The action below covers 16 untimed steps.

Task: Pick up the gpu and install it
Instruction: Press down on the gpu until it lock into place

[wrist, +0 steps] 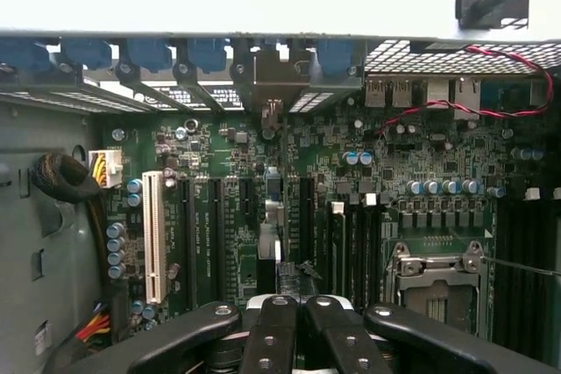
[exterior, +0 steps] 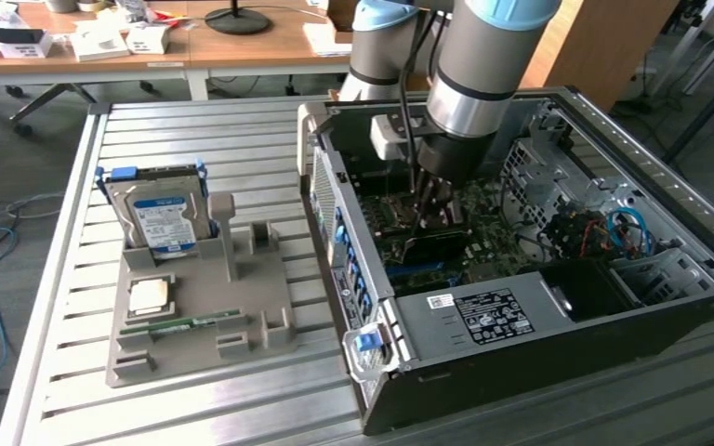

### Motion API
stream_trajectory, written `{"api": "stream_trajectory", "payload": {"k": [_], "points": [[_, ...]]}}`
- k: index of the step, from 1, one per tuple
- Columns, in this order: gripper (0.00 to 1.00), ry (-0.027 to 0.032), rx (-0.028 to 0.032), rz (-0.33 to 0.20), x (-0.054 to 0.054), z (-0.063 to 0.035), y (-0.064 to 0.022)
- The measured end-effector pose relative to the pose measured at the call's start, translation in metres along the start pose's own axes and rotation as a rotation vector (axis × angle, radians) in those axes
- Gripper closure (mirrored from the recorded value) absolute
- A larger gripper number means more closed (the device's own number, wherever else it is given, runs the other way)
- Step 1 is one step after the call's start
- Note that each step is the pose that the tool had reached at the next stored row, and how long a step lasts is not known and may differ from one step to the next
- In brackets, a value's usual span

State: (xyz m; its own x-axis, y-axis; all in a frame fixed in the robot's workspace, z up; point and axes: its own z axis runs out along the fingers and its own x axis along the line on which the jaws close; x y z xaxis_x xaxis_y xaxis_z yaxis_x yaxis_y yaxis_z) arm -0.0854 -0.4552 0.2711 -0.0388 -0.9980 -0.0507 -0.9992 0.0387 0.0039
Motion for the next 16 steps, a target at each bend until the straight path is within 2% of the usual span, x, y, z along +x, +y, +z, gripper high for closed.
{"api": "stream_trajectory", "payload": {"k": [4, 16], "points": [[0.89, -0.0001, 0.0024, 0.000, -0.0005, 0.0000, 0.0011], [0.89, -0.0002, 0.0024, 0.000, -0.0005, 0.0019, 0.0012]]}}
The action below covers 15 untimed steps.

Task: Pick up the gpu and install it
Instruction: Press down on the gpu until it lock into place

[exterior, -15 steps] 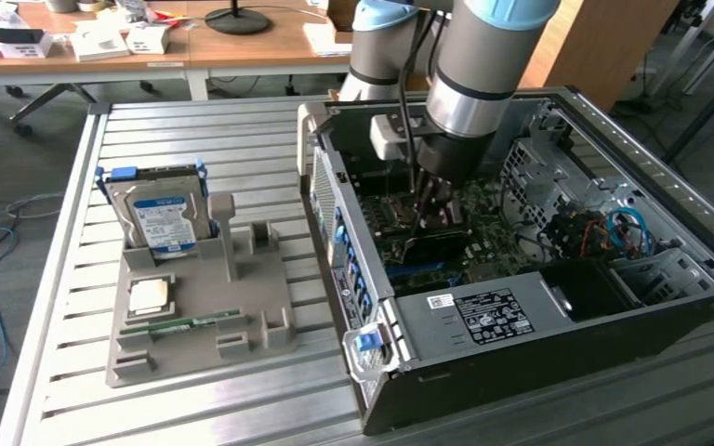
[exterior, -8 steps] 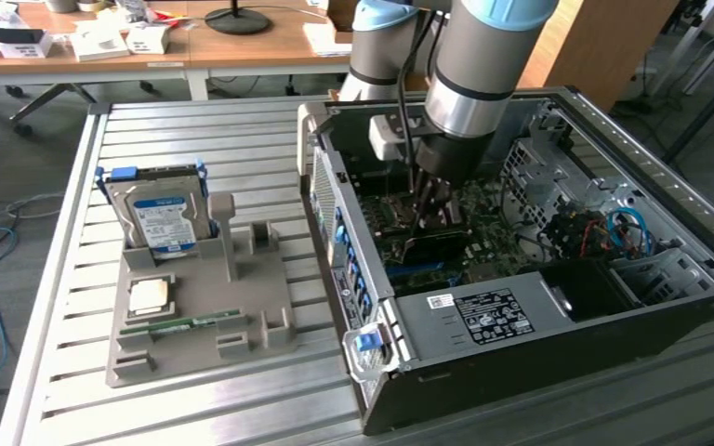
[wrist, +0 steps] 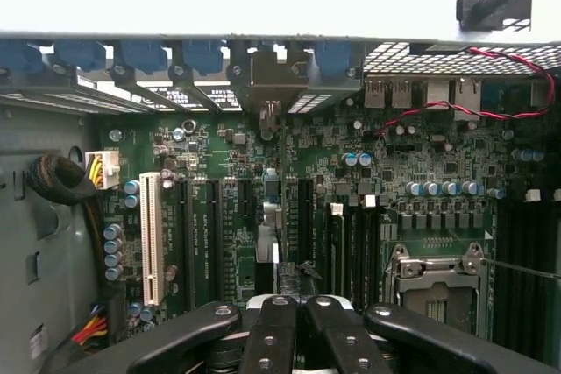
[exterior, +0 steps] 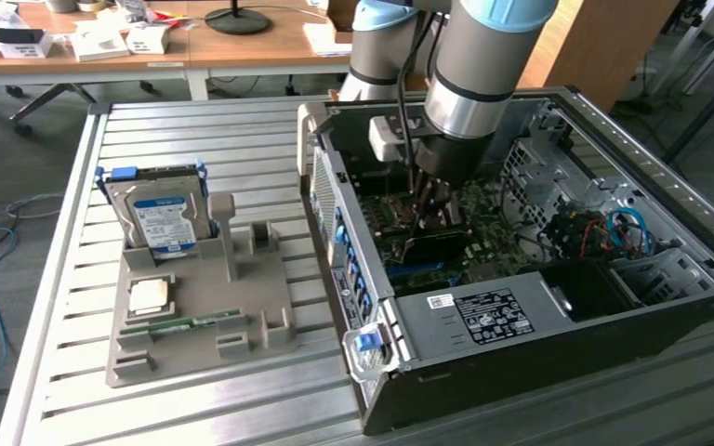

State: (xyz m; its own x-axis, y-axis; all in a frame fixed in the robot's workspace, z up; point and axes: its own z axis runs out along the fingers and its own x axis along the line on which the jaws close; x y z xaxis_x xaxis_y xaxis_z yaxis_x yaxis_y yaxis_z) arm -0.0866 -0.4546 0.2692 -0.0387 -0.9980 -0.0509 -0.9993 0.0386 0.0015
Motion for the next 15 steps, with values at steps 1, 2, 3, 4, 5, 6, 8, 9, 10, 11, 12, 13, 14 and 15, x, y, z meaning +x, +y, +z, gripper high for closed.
{"api": "stream_trajectory", "payload": {"k": [1, 2, 3, 4, 5, 6, 8, 9, 10, 11, 12, 13, 14, 15], "points": [[0.89, 0.0000, 0.0000, 0.000, 0.0000, 0.0000, 0.0000], [0.89, 0.0001, 0.0000, 0.000, 0.0000, 0.0000, 0.0000], [0.89, 0.0001, 0.0000, 0.000, 0.0000, 0.0000, 0.0000], [0.89, 0.0002, -0.0001, 0.000, 0.0000, 0.0001, 0.0000], [0.89, -0.0002, 0.0001, 0.000, 0.0000, 0.0005, 0.0000], [0.89, -0.0002, 0.0001, 0.000, 0.0000, 0.0009, 0.0000], [0.89, 0.0001, -0.0001, 0.000, 0.0000, 0.0009, 0.0000], [0.89, 0.0001, 0.0000, 0.000, 0.0001, 0.0010, 0.0000], [0.89, 0.0001, -0.0001, 0.000, 0.0001, 0.0010, 0.0000], [0.89, 0.0000, 0.0000, 0.000, 0.0001, 0.0010, 0.0000], [0.89, 0.0001, -0.0001, 0.000, 0.0001, 0.0011, 0.0000], [0.89, -0.0001, 0.0000, 0.000, 0.0000, 0.0014, 0.0000], [0.89, -0.0001, 0.0001, 0.000, 0.0001, 0.0016, 0.0000], [0.89, 0.0000, 0.0001, 0.000, 0.0001, 0.0016, 0.0000]]}}
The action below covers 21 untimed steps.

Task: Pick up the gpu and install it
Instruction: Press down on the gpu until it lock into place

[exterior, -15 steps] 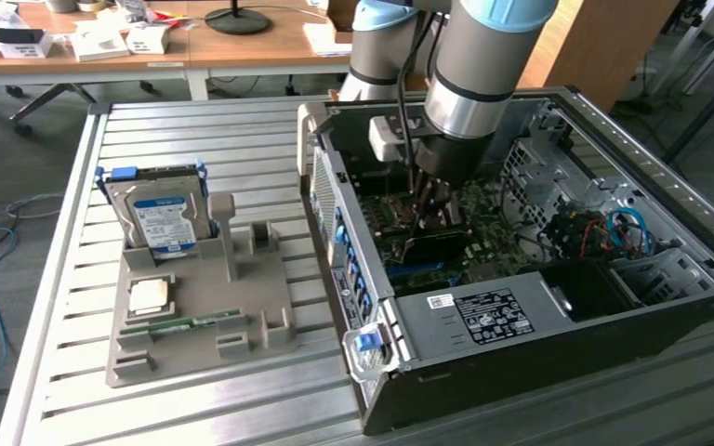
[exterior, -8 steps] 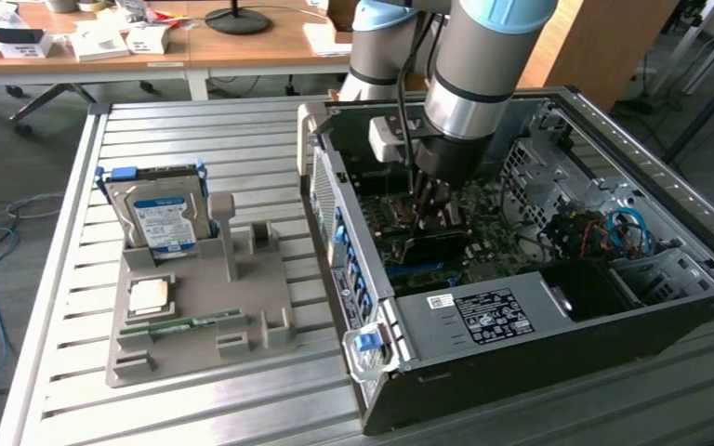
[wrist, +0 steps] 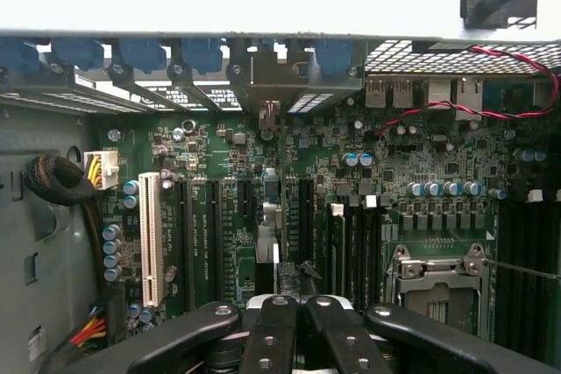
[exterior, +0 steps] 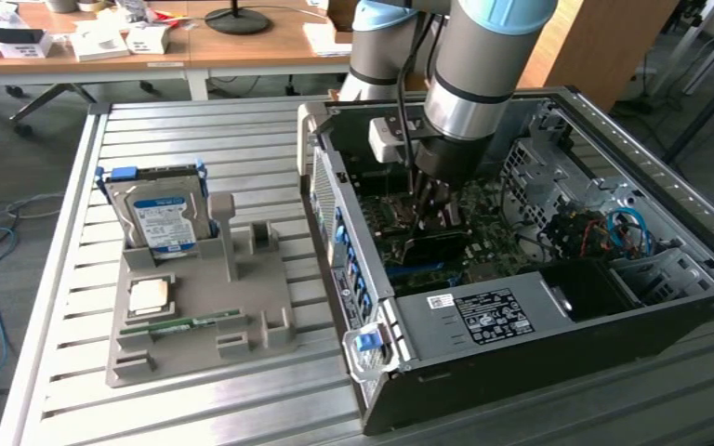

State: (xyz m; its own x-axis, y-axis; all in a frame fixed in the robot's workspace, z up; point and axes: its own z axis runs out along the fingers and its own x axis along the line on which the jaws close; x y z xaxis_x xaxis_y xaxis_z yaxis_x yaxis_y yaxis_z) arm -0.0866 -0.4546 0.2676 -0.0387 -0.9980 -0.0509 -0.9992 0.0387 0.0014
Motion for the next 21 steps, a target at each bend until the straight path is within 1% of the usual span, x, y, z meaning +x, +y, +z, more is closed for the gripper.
{"api": "stream_trajectory", "payload": {"k": [21], "points": [[0.89, -0.0003, -0.0002, 0.000, 0.0002, 0.0023, 0.0001]]}}
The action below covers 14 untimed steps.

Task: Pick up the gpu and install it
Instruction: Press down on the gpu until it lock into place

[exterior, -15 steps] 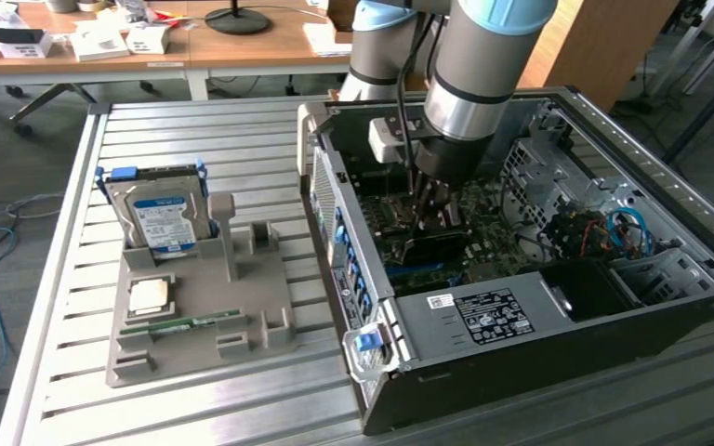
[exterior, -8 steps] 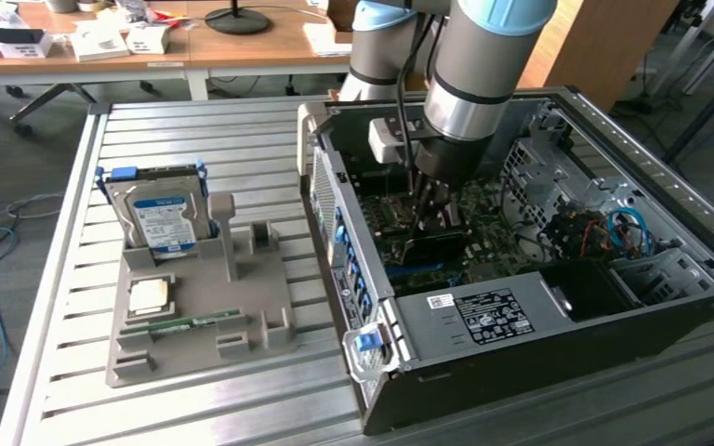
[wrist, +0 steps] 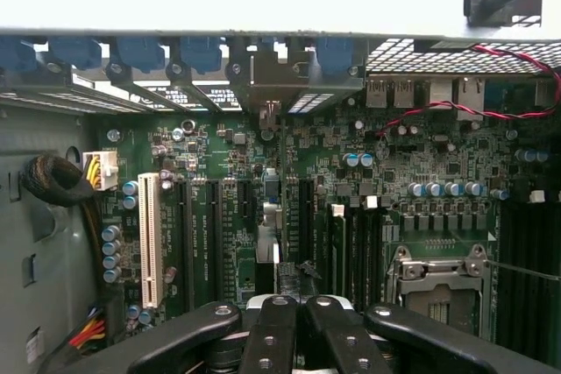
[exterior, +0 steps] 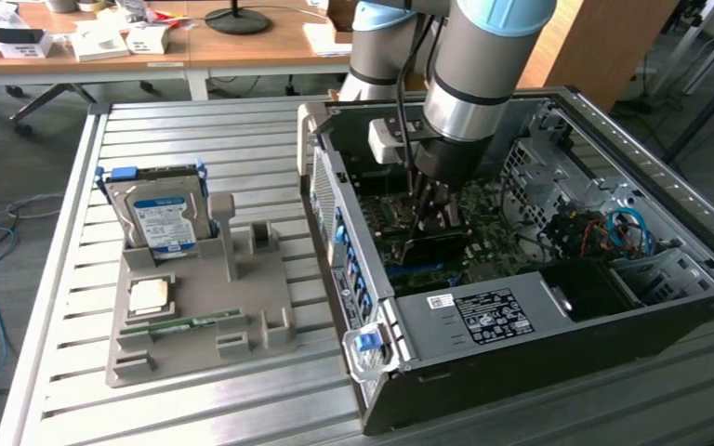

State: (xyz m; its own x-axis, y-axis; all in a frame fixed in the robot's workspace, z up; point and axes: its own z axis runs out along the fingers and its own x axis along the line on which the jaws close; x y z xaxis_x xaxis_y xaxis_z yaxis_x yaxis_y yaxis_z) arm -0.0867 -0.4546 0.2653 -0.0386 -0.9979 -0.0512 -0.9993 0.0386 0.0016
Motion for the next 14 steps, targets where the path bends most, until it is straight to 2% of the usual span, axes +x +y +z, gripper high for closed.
{"api": "stream_trajectory", "payload": {"k": [14], "points": [[0.89, -0.0008, 0.0003, 0.000, 0.0000, 0.0014, 0.0001]]}}
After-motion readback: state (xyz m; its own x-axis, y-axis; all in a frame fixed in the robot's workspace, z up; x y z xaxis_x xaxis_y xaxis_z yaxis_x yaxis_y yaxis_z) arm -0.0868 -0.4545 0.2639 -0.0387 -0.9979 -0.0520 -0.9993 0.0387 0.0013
